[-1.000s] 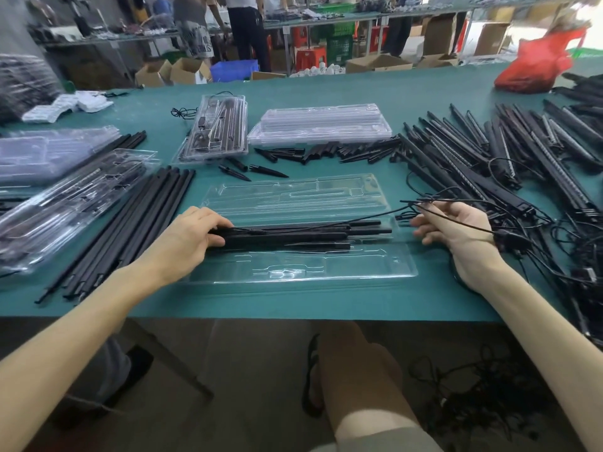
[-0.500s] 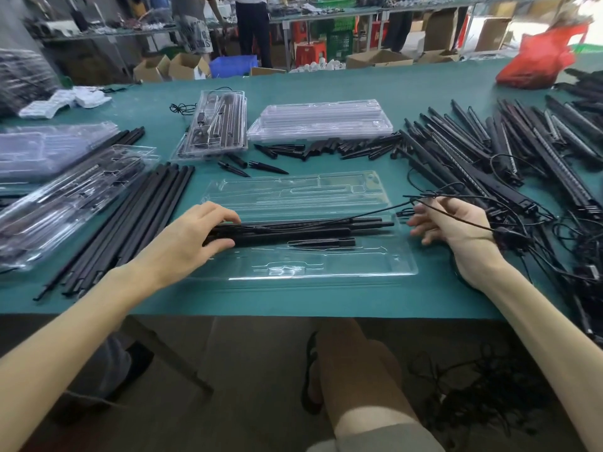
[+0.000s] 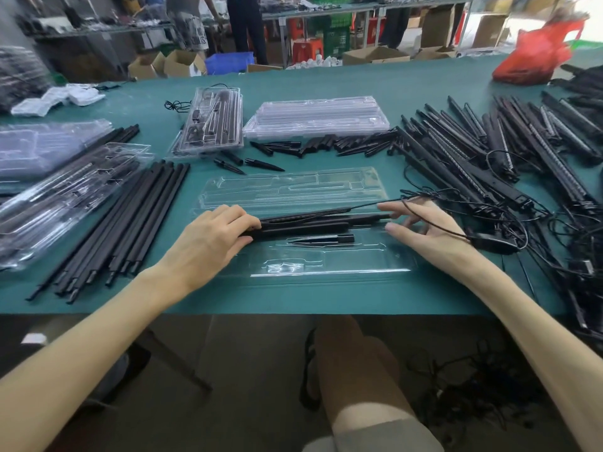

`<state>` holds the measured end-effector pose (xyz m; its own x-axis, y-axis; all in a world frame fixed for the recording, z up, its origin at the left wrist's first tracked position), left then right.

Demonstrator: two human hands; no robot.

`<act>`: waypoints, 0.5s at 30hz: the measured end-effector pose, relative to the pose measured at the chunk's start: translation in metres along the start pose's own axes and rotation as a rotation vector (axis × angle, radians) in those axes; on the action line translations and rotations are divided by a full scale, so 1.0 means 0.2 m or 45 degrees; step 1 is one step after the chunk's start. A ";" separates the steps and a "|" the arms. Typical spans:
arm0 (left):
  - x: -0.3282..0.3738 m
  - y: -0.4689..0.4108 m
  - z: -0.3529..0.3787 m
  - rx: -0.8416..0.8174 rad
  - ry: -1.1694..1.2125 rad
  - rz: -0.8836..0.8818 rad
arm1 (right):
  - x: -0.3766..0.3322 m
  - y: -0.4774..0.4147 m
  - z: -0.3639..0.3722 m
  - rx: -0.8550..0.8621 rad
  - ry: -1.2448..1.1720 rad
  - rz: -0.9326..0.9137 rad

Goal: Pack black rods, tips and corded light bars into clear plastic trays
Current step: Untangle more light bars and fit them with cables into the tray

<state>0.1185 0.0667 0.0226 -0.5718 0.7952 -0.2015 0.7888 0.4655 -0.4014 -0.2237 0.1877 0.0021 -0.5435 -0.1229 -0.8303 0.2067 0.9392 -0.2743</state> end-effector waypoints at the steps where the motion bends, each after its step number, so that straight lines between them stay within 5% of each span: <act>1: 0.01 0.00 0.00 -0.008 0.003 -0.015 | 0.00 0.00 0.00 0.011 -0.010 -0.005; 10: 0.03 -0.05 0.00 -0.092 0.001 -0.132 | 0.03 -0.02 0.02 -0.002 0.093 -0.021; 15: -0.02 -0.05 0.01 -0.152 0.281 -0.284 | 0.03 -0.02 0.01 -0.020 0.066 -0.072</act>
<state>0.1117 0.0575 0.0253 -0.6813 0.7273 0.0830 0.6777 0.6695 -0.3040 -0.2260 0.1829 -0.0038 -0.5952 -0.1599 -0.7875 0.1620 0.9360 -0.3124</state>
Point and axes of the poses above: each hand's wrist, its own y-axis away from the middle knuckle, its own z-axis out of the palm, x = y × z, the point moved 2 cm from there along -y, towards the middle knuckle, and after that the axes turned 10 degrees about -y, right-handed, at the moved point
